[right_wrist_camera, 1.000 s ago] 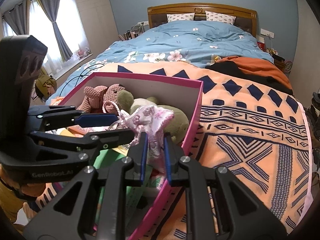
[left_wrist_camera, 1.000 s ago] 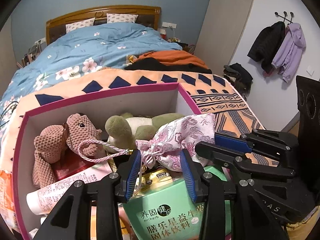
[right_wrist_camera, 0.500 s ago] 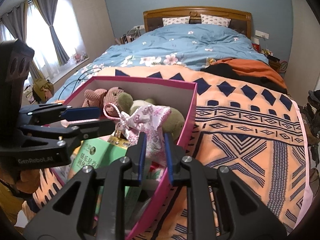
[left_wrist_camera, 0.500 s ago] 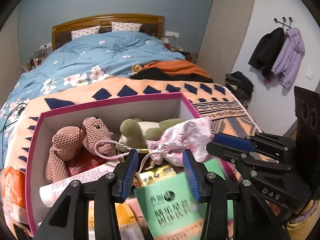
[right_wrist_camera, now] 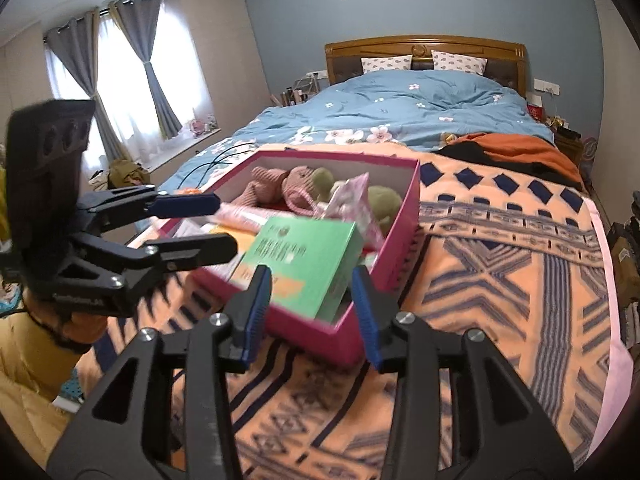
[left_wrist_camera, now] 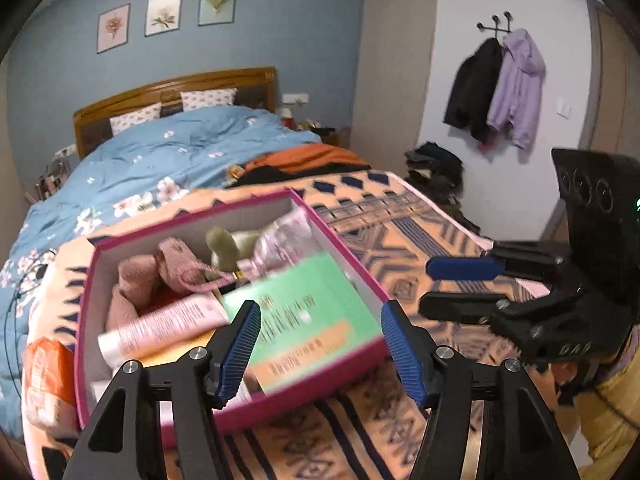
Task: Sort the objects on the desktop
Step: 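Open both grippers to release the pouch and move toward the teddy bear, then close both grippers around the cream teddy bear's body, then lift the teddy bear with both grippers and carry it toward the pink box, then carry the held cream teddy bear over the pink box with both grippers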
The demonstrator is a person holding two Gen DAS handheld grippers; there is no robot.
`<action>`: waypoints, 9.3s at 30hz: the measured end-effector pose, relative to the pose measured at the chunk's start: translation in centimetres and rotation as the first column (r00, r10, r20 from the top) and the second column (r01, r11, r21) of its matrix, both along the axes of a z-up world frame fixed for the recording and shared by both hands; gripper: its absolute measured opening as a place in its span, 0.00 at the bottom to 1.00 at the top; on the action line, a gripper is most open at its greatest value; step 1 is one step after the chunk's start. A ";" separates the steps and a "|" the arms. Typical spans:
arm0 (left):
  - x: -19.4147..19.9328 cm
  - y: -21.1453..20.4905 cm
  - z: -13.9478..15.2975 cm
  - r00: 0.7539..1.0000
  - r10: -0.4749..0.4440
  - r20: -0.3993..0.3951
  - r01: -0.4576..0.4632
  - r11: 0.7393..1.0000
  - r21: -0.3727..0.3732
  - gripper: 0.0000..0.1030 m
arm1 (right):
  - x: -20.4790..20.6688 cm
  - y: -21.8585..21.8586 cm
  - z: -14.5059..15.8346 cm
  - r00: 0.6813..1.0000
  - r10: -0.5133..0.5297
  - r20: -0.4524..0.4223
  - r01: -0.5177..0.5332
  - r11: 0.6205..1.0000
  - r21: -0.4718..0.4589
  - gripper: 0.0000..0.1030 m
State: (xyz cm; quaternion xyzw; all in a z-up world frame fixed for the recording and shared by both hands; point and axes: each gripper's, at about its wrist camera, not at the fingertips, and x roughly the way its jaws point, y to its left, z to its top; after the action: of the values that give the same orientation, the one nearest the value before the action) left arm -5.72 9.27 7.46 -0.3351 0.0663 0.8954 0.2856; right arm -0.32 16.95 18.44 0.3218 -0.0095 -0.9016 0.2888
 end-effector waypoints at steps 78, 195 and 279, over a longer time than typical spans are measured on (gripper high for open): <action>2.8 6.9 -11.6 0.909 -0.189 0.372 0.226 0.972 -0.057 0.62 | 12.0 5.6 -11.6 0.950 -0.162 0.267 0.184 0.981 -0.059 0.56; 4.0 0.8 -5.2 0.975 -0.030 0.218 0.023 0.999 0.033 0.35 | 6.7 -0.9 -4.4 0.998 -0.057 0.013 0.058 0.995 -0.076 0.37; -2.6 -1.8 0.4 0.992 0.070 0.103 -0.077 0.995 0.063 0.35 | -0.7 -2.8 1.1 0.997 0.025 -0.077 -0.035 0.991 -0.132 0.37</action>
State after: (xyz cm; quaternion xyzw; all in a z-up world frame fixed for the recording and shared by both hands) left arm -8.35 7.51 7.84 -0.3723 0.0092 0.8890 0.2664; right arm -0.97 14.12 19.55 0.2679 -0.0541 -0.9059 0.3233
